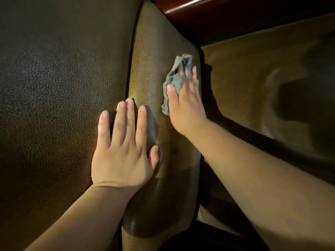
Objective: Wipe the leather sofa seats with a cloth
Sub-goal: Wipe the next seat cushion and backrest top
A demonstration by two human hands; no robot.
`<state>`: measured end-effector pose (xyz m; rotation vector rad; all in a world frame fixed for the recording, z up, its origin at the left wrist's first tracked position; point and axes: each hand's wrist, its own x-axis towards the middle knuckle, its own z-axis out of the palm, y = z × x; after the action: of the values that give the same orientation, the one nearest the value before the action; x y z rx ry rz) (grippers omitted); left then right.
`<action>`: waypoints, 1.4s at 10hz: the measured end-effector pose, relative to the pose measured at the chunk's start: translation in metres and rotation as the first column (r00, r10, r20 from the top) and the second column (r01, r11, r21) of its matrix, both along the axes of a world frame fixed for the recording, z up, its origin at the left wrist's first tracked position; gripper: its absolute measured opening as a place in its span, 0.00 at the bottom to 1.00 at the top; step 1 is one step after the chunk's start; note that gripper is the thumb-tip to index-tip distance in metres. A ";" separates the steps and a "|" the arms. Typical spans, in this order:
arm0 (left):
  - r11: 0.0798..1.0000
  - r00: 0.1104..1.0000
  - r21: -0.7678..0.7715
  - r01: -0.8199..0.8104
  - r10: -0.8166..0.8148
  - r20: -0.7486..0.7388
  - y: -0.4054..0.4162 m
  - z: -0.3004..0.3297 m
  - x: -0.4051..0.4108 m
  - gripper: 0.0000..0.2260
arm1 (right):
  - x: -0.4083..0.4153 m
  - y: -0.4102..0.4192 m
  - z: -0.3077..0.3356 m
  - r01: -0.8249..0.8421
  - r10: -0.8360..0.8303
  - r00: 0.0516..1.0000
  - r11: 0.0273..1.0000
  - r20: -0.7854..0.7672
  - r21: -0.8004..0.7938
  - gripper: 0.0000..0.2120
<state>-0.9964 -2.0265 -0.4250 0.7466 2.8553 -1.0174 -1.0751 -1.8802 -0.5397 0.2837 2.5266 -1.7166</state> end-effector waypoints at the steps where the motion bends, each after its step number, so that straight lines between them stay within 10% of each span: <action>1: 1.000 1.000 0.007 -0.019 0.019 -0.002 0.002 0.001 -0.001 0.40 | 0.062 -0.007 -0.027 -0.052 0.051 0.998 0.998 0.043 0.020 0.29; 3: 0.999 0.999 -0.004 -0.033 0.033 0.003 0.000 0.000 0.001 0.41 | 0.168 -0.042 -0.038 -0.157 0.151 0.986 0.983 0.074 0.095 0.32; 5: 0.999 1.000 -0.020 -0.025 0.025 -0.017 0.000 -0.001 0.001 0.44 | 0.010 -0.002 -0.039 0.083 -0.084 0.996 0.996 -0.010 -0.022 0.40; 7: 0.998 0.998 0.033 -0.052 0.052 -0.017 0.005 0.000 -0.001 0.43 | 0.172 -0.030 -0.050 -0.043 0.082 0.985 0.970 0.154 -0.240 0.37; 8: 0.996 0.998 0.058 -0.064 0.065 -0.016 0.006 -0.004 -0.001 0.43 | 0.194 -0.032 -0.057 -0.156 0.158 0.983 0.987 0.094 -0.026 0.35; 10: 0.997 0.998 0.052 -0.052 0.054 -0.036 0.005 -0.006 -0.001 0.43 | -0.030 0.028 -0.039 0.089 -0.088 0.995 0.996 0.055 -0.025 0.32; 14: 0.990 0.998 0.128 -0.059 0.061 -0.008 0.005 -0.010 -0.002 0.44 | -0.070 0.018 0.032 -0.152 0.158 0.986 0.983 -0.059 0.103 0.28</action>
<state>-0.9988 -2.0214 -0.4346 0.6598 2.9566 -0.8410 -1.1454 -1.8625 -0.5077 0.0332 2.6068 -1.5745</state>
